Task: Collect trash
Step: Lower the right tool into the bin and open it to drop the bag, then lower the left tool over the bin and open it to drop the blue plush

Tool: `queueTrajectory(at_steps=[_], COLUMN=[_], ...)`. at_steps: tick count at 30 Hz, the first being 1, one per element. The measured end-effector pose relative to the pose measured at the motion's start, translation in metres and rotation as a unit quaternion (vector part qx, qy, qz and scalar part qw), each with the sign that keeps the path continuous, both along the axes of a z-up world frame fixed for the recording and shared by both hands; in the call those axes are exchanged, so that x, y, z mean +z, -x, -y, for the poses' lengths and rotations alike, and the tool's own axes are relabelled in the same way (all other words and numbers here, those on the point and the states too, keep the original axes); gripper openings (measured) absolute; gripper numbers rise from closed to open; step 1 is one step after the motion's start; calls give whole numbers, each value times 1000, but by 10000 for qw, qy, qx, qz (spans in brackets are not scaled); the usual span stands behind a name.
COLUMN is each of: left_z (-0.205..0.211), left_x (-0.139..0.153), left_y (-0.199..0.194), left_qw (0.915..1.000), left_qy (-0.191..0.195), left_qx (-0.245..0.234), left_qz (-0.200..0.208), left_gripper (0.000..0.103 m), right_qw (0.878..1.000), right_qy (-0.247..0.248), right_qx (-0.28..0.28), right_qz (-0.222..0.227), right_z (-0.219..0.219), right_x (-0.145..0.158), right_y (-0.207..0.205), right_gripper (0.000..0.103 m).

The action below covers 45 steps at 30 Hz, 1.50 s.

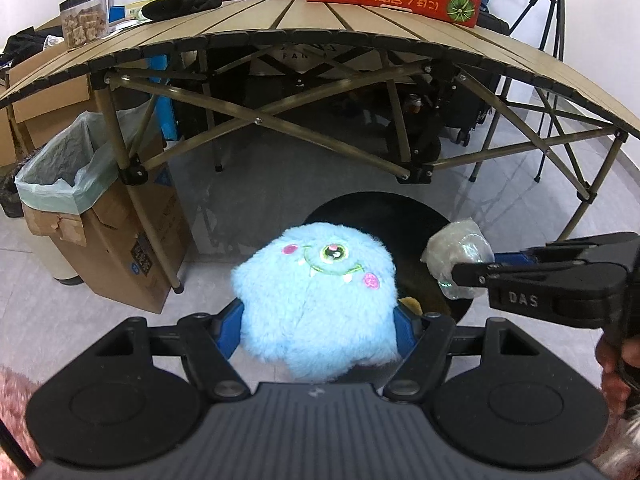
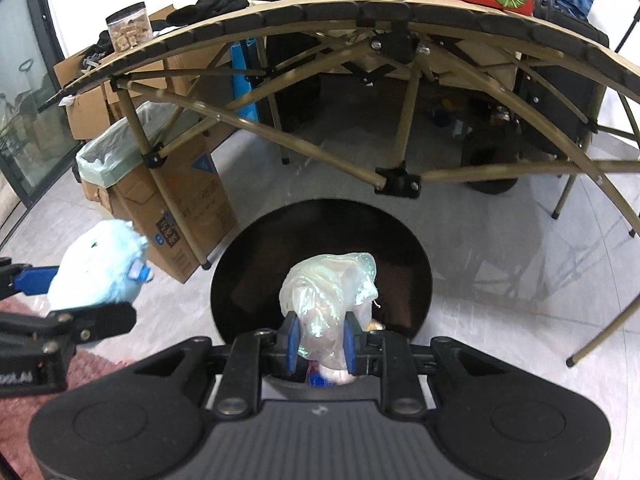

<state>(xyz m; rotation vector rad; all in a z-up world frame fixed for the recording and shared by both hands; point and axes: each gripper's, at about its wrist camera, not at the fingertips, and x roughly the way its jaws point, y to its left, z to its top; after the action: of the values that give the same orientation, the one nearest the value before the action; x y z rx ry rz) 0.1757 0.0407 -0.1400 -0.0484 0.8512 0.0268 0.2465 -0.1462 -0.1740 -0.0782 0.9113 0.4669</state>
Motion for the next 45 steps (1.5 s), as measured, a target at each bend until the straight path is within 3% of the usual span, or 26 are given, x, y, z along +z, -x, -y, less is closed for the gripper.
queueTrajectory(at_steps=[11, 21, 26, 28, 31, 33, 37, 45], left_z=[-7, -16, -17, -18, -19, -19, -17, -13], left_x=[6, 4, 2, 1, 0, 0, -1, -2], left_y=[-26, -40, -40, -39, -38, -38, -38, -39], left_qw=[9996, 9987, 9984, 9983, 9982, 9982, 9984, 9985], left_qy=[-112, -153, -183, -185, -171, -175, -208, -240], left_qx=[243, 488, 537, 561, 581, 567, 527, 501], left_qz=[112, 84, 47, 25, 12, 14, 8, -13], left_gripper=[72, 72, 72, 72, 72, 72, 72, 72], right_qw=[9999, 9998, 10000, 9999, 9998, 9998, 9993, 9992], right_qy=[-52, -32, -11, -18, 42, 60, 87, 180], right_qx=[32, 174, 3, -63, -154, -179, -234, -276], right_qz=[107, 15, -37, -100, -71, -94, -274, -207], right_z=[-14, -22, -17, -14, -10, -9, -8, -6], right_x=[-10, -20, -26, -28, -29, -28, -31, -28], right_y=[-39, -44, -46, -47, -47, -48, -50, -47], right_gripper=[21, 23, 39, 68, 97, 103, 103, 103])
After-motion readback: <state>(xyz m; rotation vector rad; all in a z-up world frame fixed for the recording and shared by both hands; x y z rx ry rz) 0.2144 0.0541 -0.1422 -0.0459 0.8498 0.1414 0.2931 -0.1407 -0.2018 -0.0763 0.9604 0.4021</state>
